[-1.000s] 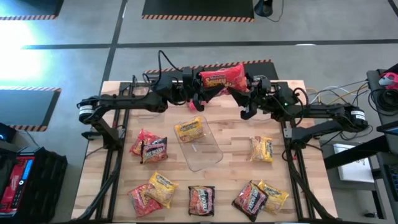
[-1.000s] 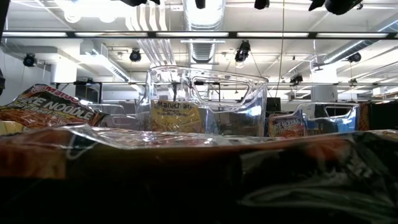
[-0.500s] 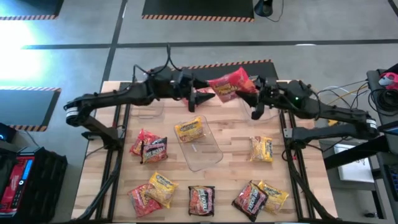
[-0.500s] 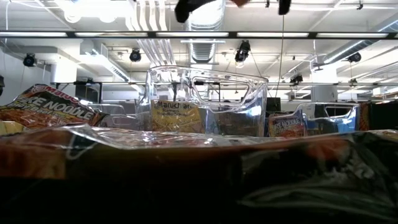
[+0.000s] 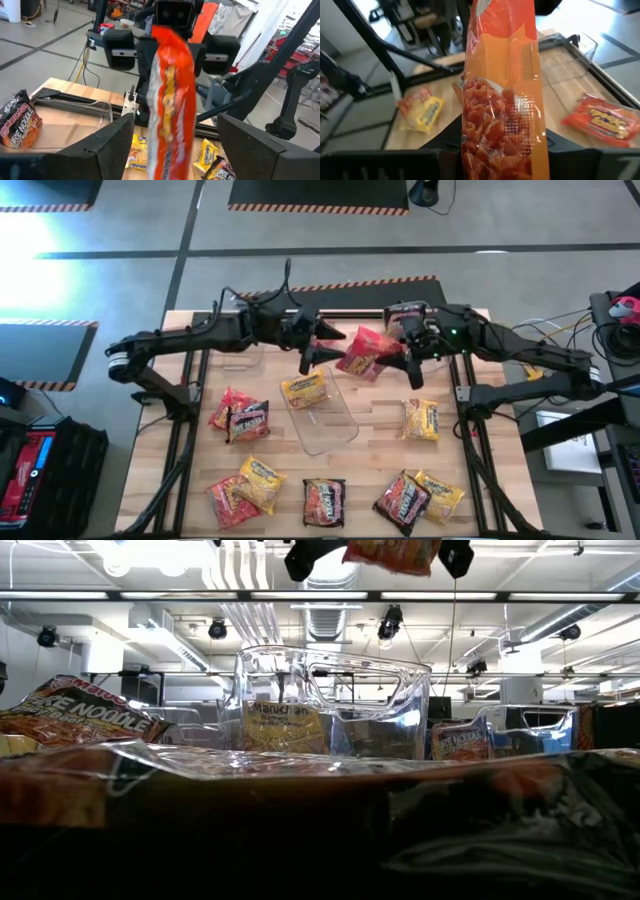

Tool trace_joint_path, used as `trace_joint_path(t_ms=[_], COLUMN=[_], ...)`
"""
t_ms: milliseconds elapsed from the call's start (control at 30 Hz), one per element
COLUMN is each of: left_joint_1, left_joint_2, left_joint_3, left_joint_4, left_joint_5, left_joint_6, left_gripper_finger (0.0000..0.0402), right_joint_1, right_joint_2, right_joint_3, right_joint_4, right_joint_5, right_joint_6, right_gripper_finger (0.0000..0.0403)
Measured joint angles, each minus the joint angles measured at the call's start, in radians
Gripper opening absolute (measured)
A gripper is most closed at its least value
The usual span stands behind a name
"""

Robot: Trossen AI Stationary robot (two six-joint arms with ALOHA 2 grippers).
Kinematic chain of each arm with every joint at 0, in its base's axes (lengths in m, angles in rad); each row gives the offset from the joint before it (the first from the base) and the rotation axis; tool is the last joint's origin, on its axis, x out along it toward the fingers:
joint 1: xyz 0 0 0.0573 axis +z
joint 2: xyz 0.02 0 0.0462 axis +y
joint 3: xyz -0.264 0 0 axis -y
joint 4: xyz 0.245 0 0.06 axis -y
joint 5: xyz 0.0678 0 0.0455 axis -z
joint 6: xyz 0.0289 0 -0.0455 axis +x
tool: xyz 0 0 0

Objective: Sort Maruchan noodles
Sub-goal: Put the orange noodle pack into the top left transparent bin

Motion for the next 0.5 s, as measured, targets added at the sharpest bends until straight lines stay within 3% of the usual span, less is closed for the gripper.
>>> trace_joint_path(t_ms=[500], left_joint_1=[0.0], left_joint_2=[0.018], left_joint_3=[0.001], left_joint_4=[-0.06], left_joint_5=[0.043], left_joint_6=[-0.005], left_gripper_finger=[0.0268], right_joint_1=[0.0], right_joint_2=[0.15], right_joint_3=[0.119], right_joint_4=[-0.002], right_joint_5=[0.002], right_joint_6=[-0.159], right_gripper_finger=[0.01])
